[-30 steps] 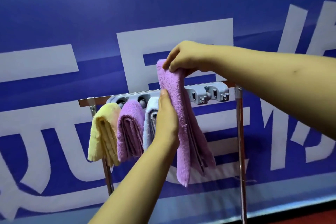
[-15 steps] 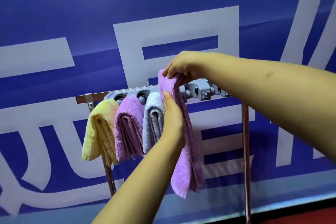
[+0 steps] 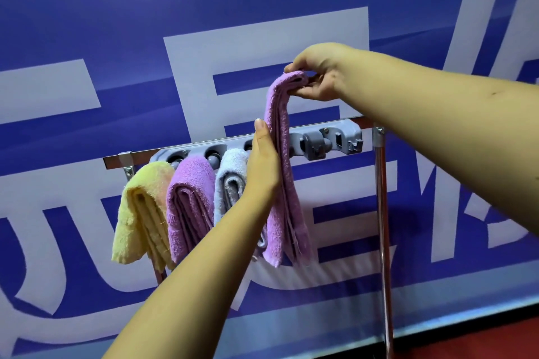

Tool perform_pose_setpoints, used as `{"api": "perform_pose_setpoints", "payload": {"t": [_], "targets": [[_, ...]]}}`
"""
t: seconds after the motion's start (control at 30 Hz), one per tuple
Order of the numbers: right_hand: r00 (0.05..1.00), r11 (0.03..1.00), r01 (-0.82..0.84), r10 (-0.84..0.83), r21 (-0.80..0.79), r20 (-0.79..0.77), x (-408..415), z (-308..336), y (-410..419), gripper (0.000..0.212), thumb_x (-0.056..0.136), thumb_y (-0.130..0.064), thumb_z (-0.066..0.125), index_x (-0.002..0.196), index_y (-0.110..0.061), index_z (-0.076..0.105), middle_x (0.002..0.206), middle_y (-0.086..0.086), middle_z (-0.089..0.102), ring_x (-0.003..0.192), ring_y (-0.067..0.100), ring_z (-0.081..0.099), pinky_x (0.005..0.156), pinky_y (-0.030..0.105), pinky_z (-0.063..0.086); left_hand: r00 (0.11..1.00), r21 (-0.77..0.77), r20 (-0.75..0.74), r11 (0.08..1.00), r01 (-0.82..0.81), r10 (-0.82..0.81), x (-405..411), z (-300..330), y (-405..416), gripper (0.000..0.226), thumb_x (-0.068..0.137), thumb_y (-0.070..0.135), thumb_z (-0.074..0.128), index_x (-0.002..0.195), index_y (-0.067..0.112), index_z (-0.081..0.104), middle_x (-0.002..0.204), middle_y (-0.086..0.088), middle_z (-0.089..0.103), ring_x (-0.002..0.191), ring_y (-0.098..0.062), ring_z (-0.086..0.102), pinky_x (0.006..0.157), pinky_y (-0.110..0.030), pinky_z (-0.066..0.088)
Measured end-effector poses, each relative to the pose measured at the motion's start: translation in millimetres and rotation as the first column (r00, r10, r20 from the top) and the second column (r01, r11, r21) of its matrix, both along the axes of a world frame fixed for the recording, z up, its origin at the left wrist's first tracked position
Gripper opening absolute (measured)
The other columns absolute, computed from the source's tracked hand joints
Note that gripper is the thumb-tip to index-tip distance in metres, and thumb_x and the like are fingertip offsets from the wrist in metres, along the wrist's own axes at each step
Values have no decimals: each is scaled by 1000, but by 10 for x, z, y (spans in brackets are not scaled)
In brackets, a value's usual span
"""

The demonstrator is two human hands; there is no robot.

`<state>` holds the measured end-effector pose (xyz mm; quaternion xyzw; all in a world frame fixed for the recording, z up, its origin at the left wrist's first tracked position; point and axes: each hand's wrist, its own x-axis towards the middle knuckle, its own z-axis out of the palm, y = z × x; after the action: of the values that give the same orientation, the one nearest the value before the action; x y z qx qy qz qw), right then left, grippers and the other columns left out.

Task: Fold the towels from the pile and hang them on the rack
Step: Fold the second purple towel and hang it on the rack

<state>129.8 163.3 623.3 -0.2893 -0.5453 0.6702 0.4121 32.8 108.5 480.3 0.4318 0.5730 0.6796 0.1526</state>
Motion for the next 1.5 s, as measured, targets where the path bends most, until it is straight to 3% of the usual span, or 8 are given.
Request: {"api": "perform_pose_setpoints", "payload": {"t": [0.17, 0.3, 0.4, 0.63, 0.83, 0.97, 1.27, 1.5], "targets": [[995, 995, 64, -70, -81, -77, 229, -28, 68, 6, 85, 3, 54, 80, 2, 57, 86, 15, 57, 94, 25, 67, 66, 38, 59, 925, -49, -376, 998, 39, -55, -14, 43, -77, 58, 86, 63, 49, 136, 33, 42, 128, 11, 57, 117, -6, 54, 103, -31, 43], [986, 983, 94, -114, -157, -125, 376, -162, 117, 7, 85, 5, 53, 79, 5, 57, 93, 19, 59, 92, 29, 67, 71, 37, 59, 735, -74, -678, 994, -83, 11, -172, -54, 77, 84, 72, 18, 71, 144, 26, 28, 138, 3, 49, 124, -17, 48, 96, -29, 44], [976, 966, 116, -154, -230, -155, 487, -288, 146, 7, 85, 5, 54, 78, 6, 57, 98, 21, 59, 92, 30, 68, 77, 37, 58, 767, -115, -640, 980, -162, 52, -172, -48, 64, 84, 73, -4, 56, 147, 18, 22, 142, -8, 44, 125, -27, 46, 94, -31, 41], [988, 948, 102, -133, -301, -85, 760, -625, 217, 9, 89, -2, 53, 85, 5, 58, 104, 16, 62, 95, 24, 67, 65, 36, 57, 628, -168, -775, 981, -100, -69, -396, 140, -132, 70, 77, -1, 62, 139, 8, 32, 140, -12, 34, 127, -25, 43, 104, -30, 37], [991, 955, 64, -94, -291, -93, 967, -1037, 22, 8, 90, -2, 55, 89, 5, 57, 99, 22, 62, 89, 28, 65, 63, 33, 57, 367, -73, -930, 986, -147, -14, -529, 332, -378, 50, 74, 41, 61, 106, 3, 54, 102, -7, 50, 90, -27, 53, 76, -37, 44], [985, 944, 11, -66, -328, -156, 989, -1364, -127, 10, 91, 1, 51, 95, 9, 55, 98, 23, 61, 92, 26, 64, 62, 33, 56, 244, -17, -969, 967, -255, 47, -579, 393, -389, 22, 84, 20, 64, 100, 5, 60, 97, -11, 62, 90, -33, 57, 73, -41, 46], [997, 908, -28, -4, -419, -74, 681, -2022, -93, 34, 90, 7, 48, 121, -3, 57, 72, 12, 69, 62, 18, 67, 48, 29, 55, 703, -233, -710, 957, -173, -46, -360, 381, -300, 19, 78, 13, 64, 95, 21, 70, 88, 0, 71, 80, -17, 64, 72, -29, 52], [999, 914, -16, 35, -405, 40, 299, -2336, 2, 54, 87, 17, 33, 125, -15, 56, 85, 0, 62, 74, 13, 57, 46, 21, 52, 742, -343, -653, 933, -106, -155, -239, 403, -271, 23, 80, 11, 61, 98, 22, 71, 86, 6, 68, 76, -9, 59, 66, -20, 48]]}}
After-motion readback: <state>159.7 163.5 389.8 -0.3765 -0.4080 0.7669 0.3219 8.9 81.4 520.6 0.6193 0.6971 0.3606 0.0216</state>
